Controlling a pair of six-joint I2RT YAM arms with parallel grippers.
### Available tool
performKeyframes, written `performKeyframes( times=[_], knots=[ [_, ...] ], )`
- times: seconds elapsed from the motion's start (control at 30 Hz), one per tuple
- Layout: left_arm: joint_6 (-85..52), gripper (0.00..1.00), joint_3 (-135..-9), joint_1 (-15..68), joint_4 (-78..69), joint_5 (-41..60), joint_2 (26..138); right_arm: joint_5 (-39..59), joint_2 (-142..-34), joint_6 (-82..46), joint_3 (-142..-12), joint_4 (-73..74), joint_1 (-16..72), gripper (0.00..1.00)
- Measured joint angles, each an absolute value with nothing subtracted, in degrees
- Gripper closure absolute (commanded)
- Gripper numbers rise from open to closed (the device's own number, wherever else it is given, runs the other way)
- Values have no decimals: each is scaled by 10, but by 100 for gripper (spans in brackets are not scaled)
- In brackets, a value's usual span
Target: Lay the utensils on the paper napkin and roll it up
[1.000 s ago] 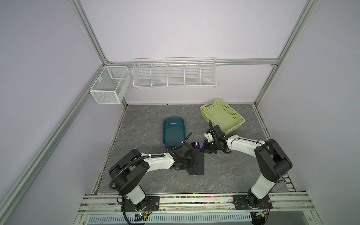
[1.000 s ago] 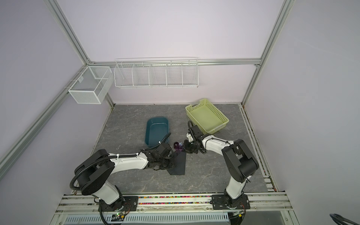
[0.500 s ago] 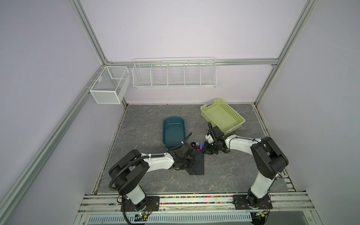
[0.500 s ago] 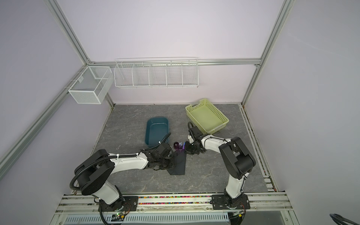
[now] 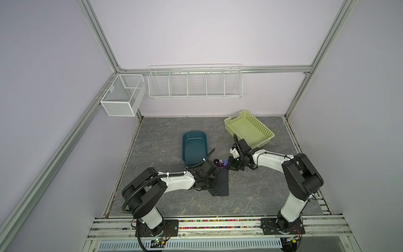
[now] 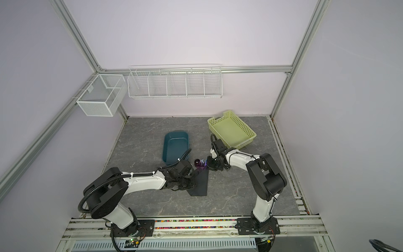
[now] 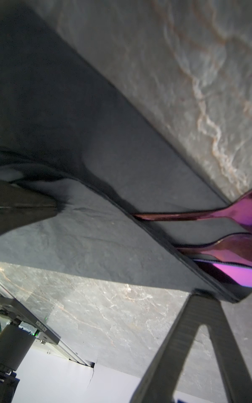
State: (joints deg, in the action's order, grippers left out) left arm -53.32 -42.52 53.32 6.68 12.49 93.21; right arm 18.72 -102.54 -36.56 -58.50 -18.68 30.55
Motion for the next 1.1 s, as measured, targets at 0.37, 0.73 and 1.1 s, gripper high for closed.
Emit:
performKeyframes(
  times=[0.37, 0.73, 1.1],
  knots=[
    [-533, 100, -425, 533, 67, 125, 932, 185, -1041, -357, -593, -191, 305, 93],
    [-533, 100, -425, 533, 67, 124, 932, 206, -903, -364, -539, -223, 361, 93],
    [-533, 100, -425, 534, 68, 122, 931, 227, -849, -411, -423, -220, 427, 93]
  ],
)
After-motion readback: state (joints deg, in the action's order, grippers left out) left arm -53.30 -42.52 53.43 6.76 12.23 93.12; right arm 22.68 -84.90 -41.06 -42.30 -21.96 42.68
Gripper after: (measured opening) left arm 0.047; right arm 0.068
